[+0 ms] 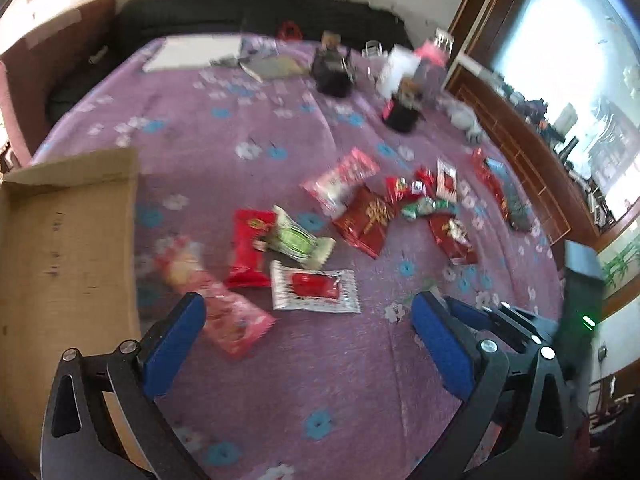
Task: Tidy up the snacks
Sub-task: 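Grasp the white-and-red wrapper with the left gripper while the right grasps the clear zip bag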
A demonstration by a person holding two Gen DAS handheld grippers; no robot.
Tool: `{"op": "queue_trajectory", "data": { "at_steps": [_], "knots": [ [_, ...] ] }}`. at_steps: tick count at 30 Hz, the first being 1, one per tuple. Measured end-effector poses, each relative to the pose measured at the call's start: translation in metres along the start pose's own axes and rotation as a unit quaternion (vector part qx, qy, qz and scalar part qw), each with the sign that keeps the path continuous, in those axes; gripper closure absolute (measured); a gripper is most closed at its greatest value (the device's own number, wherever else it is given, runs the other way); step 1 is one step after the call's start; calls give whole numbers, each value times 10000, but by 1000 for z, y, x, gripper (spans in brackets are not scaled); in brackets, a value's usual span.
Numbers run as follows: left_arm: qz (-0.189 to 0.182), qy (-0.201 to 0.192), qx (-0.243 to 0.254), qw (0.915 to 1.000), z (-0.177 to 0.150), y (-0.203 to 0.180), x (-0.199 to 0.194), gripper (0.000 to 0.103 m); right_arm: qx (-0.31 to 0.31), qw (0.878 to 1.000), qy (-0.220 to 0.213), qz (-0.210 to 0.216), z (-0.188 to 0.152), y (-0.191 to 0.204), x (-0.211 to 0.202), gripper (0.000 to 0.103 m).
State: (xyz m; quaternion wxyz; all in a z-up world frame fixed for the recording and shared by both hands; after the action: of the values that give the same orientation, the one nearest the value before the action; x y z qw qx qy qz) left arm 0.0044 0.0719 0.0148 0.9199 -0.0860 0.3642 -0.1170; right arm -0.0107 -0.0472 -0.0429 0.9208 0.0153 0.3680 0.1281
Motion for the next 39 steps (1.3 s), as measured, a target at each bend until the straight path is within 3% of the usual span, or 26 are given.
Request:
{"op": "queue_trajectory", "data": {
  "at_steps": [5,7,9,14,19,21,27,34,39],
  "knots": [
    [230,328,193,9990,0,-6,40,7,226,9997,-47,40,-5,-15,-11,63],
    [145,673,128,9975,-10,-6,52,25,270,9996,-68,78,-5,-16,-12,63],
    [-176,992,-27,9949,-21,-9,53,39,291,9995,-88,109,-5,-17,-13,63],
    [-1248,1295,-145,9836,-34,-31,18,41,348,9991,-127,221,-6,-19,-14,63],
    [-894,693,-10,9936,-11,-22,0,41,430,9985,-178,281,-7,-23,-15,63],
    [-882,601,308,9938,-6,-30,7,41,451,9984,-205,285,-7,-24,-15,63],
    [-828,666,1570,9819,-7,-58,49,42,488,9980,-230,319,-8,-24,-15,63],
    [-944,848,2151,9683,-26,-62,53,42,519,9975,-269,390,-8,-25,-16,63],
    [-560,719,2560,9624,-32,-58,60,42,520,9974,-304,399,-7,-24,-16,63]
  ]
}}
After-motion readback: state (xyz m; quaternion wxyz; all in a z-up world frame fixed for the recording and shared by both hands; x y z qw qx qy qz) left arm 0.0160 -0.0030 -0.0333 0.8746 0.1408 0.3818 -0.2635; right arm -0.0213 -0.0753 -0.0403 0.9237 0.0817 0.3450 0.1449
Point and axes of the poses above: each gripper's, at about its wrist camera, not at the fingertips, and x roughly the way its jaws point, y to its left, z to its top, the point moved 6 cm from there along x, roughly the way its jaws point, and after that the axes turned 15 degrees about -y, right-handed, at the moved point
